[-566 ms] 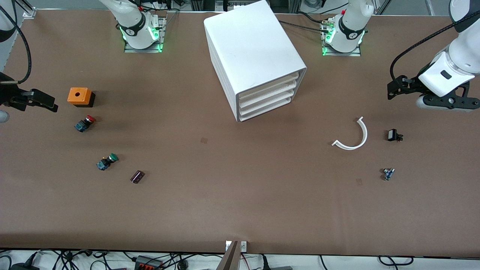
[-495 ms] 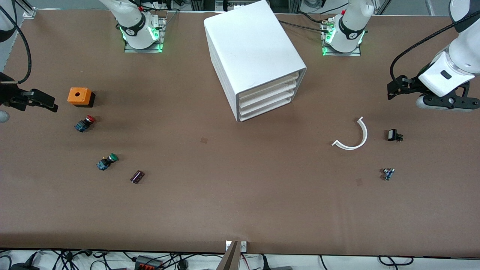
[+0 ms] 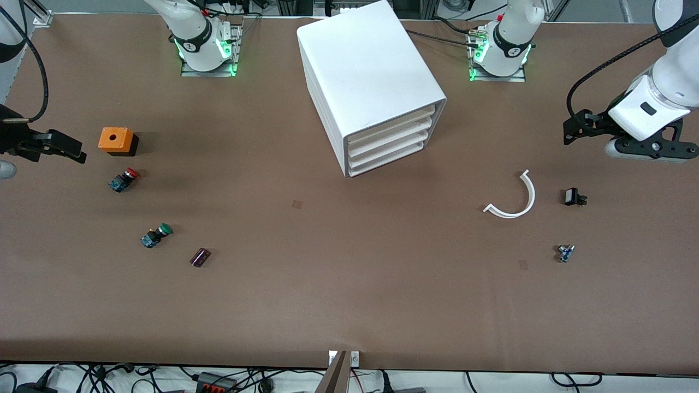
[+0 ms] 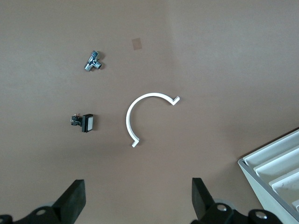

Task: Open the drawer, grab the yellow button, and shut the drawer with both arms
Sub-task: 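Move the left gripper toward the drawer handle while the right gripper rises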

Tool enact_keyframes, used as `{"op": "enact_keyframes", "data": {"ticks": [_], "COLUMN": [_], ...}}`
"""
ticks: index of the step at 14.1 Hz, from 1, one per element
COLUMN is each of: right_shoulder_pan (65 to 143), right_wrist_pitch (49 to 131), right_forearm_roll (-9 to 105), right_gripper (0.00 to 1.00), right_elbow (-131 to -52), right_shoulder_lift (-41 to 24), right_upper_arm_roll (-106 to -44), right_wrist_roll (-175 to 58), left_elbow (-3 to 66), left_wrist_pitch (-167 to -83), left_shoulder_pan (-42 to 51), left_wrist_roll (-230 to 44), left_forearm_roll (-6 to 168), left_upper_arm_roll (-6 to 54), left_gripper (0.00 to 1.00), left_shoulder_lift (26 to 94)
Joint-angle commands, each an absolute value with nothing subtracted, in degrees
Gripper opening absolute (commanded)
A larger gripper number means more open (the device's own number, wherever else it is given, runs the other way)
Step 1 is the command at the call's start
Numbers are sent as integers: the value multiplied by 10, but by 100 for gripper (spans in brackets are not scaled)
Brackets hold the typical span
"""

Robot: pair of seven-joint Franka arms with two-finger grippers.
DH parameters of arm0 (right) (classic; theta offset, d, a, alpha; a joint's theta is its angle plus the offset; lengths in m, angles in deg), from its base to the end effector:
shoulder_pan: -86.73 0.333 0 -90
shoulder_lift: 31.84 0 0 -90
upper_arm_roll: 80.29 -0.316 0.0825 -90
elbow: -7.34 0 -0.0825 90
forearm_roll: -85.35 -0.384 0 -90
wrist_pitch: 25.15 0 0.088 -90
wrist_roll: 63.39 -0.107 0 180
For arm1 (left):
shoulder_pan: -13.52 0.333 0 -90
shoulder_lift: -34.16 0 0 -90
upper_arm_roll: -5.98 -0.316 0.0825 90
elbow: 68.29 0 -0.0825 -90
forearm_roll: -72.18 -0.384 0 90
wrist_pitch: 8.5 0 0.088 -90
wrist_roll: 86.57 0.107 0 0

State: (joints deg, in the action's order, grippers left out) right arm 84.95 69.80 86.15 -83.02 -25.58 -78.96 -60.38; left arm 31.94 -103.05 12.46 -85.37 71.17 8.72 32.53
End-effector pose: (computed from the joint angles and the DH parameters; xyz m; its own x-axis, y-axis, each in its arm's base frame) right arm 0.5913 -0.0328 0.5663 0.9996 -0.0005 -0.0299 0.0000 -0.9999 0.0148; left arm 0.5446 -0.0347 0.5624 0.9936 -0.0883 -0.0711 -0.0897 -0.9958 -0.0173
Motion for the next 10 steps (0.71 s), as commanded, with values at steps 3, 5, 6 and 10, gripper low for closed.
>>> {"op": "enact_keyframes", "data": {"ticks": [3, 5, 6, 10], "right_shoulder_pan": [905, 917, 929, 959], "right_wrist_pitch": [703, 707, 707, 708], "right_forearm_roll": [861, 857, 841, 787], "right_gripper": [100, 100, 100, 100], "right_elbow": [-839, -838, -838, -837], "right_shoulder_lift": [-247, -234, -231, -227], "right_upper_arm_roll": [-792, -792, -792, -792], "right_wrist_roll": [-611, -611, -611, -611], "left_elbow": [302, 297, 296, 298], "left_wrist_pitch": [-996, -974, -972, -968], "left_shoulder_pan": [115, 100, 94, 76], "left_wrist_roll": [-849, -847, -847, -797], "left_forearm_roll": [731, 731, 731, 866], "left_upper_arm_roll": [89, 89, 89, 92], "left_gripper": [100, 100, 100, 100], "left_shoulder_lift": [370, 394, 407, 450]}}
